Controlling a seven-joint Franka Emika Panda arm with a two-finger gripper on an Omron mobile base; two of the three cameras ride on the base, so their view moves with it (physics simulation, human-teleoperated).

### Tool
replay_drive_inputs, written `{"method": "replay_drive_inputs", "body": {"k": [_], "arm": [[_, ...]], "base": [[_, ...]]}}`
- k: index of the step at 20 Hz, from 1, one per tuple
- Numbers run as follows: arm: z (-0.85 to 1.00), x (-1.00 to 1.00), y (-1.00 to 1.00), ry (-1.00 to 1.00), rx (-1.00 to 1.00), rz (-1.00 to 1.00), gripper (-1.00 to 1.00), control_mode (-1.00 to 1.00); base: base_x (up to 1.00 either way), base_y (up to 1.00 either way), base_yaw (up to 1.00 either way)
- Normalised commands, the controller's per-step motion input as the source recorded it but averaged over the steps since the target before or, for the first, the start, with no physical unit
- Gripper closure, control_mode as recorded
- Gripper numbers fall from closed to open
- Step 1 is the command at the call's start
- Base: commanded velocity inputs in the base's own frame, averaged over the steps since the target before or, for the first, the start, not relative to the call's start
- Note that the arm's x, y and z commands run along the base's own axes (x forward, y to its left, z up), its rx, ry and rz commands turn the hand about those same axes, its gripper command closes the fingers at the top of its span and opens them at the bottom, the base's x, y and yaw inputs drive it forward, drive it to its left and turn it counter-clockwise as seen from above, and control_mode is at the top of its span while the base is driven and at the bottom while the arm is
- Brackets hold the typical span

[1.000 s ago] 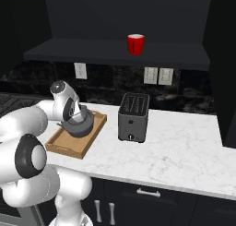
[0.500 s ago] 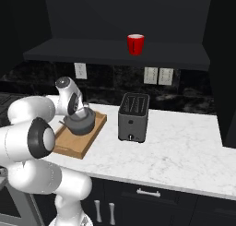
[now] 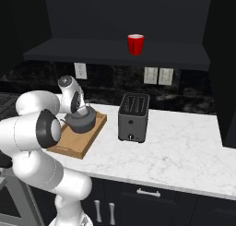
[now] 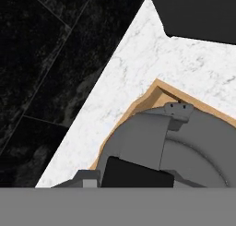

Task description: Pick the kettle from the counter and place it on the tray. Then pick the mug from the cabinet and place it on the tray. Then close the cabinet doors.

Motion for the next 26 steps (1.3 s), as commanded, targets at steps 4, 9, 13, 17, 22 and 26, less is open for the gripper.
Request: {"method": "replay_drive_inputs", "body": {"k": [4, 9, 13, 17, 22, 26], "arm": [[-0.4, 0.0, -0.04, -0.04, 0.0, 0.0, -1.0, -1.0], [-0.08, 0.0, -0.01, -0.03, 0.0, 0.0, -1.0, -1.0], [0.0, 0.0, 0.0, -0.03, 0.0, 0.0, -1.0, -1.0], [0.0, 0.0, 0.0, -0.04, 0.0, 0.0, -1.0, -1.0], [0.17, -0.05, 0.0, -0.03, 0.0, 0.0, -1.0, -1.0], [0.45, -0.22, 0.03, -0.11, 0.0, 0.0, -1.0, -1.0]], "base": [[0.0, 0.0, 0.0], [0.0, 0.0, 0.0], [0.0, 0.0, 0.0], [0.0, 0.0, 0.0], [0.0, 0.0, 0.0], [0.0, 0.0, 0.0]]}}
